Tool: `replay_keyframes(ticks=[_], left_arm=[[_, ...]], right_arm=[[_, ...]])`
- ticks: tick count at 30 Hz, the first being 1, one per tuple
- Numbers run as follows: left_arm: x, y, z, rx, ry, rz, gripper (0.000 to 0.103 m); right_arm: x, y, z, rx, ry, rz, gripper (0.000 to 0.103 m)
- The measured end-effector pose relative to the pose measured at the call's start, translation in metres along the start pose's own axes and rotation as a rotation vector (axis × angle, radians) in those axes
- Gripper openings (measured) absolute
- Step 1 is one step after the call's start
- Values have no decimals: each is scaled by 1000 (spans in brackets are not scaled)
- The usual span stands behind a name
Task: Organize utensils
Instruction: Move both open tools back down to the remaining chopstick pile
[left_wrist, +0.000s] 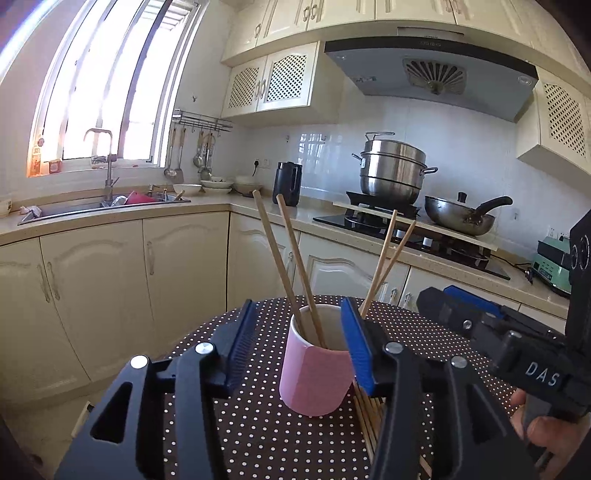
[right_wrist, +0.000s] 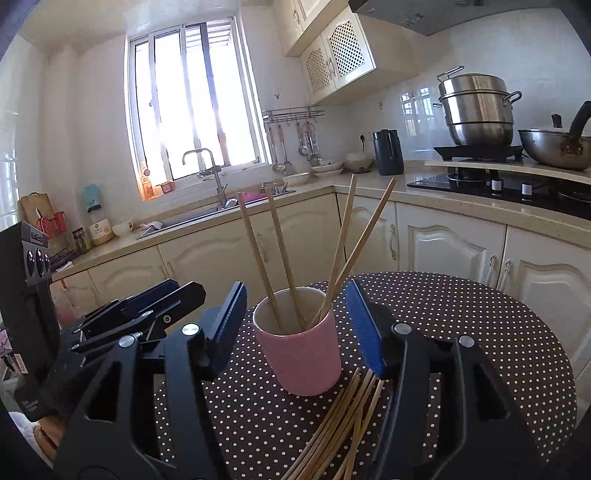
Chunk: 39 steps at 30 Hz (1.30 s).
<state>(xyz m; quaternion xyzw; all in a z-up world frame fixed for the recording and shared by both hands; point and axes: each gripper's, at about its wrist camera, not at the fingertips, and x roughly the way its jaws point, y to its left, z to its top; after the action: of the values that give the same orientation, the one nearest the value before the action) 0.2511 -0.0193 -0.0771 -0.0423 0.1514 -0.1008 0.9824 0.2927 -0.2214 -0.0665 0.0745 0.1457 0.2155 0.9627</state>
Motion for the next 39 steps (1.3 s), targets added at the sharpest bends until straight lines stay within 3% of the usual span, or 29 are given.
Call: replay_keyframes(ticks=[12, 19, 29, 35, 39], left_arm=[[-55, -24, -3, 118, -45, 25, 55], [-63, -40, -8, 162, -11, 12, 59], [-27, -40, -32, 131, 237, -61, 63], [5, -45, -58, 151, 412, -69, 63], [26, -56, -79, 222, 527, -31, 63]], right_arm=[[-60, 32, -3, -99, -46, -56, 63], [-74, 33, -10, -112, -15, -88, 68], [-72, -1, -33, -39, 124, -154, 74], [-63, -28, -53, 24, 236, -193, 76], [-55, -44, -67, 58, 298, -205, 76]])
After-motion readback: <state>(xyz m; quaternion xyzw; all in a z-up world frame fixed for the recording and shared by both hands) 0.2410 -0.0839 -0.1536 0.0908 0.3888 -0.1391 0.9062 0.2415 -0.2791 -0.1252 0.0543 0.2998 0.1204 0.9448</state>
